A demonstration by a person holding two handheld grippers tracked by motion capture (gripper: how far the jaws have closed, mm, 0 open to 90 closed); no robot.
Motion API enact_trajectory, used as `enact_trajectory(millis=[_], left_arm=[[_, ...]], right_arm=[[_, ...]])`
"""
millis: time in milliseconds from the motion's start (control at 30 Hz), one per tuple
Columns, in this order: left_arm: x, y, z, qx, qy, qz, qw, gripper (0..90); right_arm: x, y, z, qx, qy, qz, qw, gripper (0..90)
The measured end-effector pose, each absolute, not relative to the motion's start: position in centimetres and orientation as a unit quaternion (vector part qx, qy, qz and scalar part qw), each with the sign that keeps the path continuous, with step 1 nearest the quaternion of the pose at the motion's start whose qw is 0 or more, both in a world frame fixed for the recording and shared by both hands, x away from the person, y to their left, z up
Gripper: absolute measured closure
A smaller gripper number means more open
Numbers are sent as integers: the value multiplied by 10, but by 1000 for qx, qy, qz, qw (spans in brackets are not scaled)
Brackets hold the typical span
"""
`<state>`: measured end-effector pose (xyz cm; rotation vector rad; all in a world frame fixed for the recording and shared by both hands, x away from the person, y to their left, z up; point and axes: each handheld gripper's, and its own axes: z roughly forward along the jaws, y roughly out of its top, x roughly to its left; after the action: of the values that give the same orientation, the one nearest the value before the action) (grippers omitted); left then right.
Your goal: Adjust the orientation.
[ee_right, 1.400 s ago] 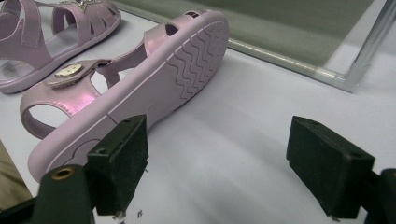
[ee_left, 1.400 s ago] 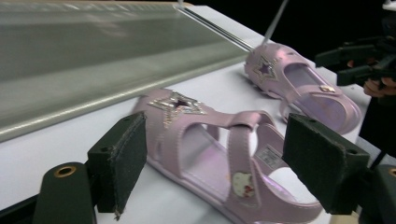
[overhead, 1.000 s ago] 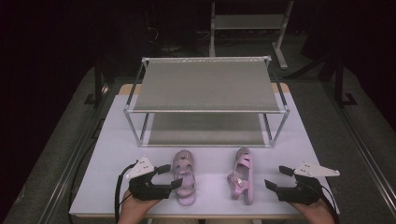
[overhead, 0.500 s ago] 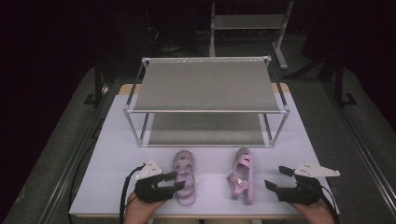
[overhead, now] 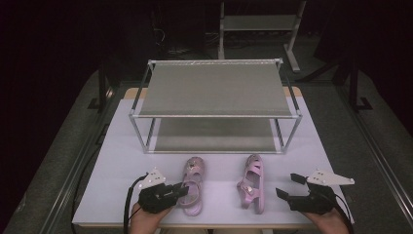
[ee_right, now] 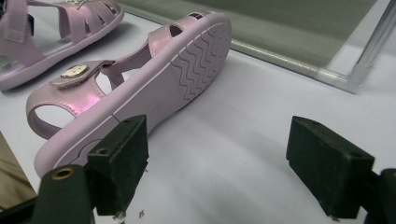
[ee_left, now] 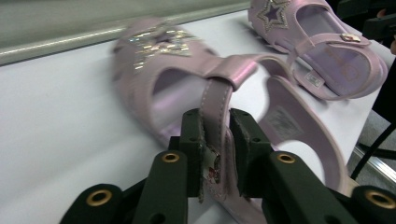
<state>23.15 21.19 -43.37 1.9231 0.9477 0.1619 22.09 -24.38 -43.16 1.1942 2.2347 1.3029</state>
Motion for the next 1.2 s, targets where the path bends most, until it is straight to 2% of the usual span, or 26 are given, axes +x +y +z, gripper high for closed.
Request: enact_trajectory(millis=[400, 533, 1200], left_arm=[[232, 221, -436, 769, 398, 57, 498, 810], [232, 228, -436, 743, 413, 36, 526, 824], [246, 233, -424, 684, 425, 5, 593, 823]], right_arm=[[221, -244, -432, 414, 775, 454, 147, 204], [221, -245, -431, 417, 772, 456, 148, 204], [221, -247, -433, 422, 768, 459, 144, 204]])
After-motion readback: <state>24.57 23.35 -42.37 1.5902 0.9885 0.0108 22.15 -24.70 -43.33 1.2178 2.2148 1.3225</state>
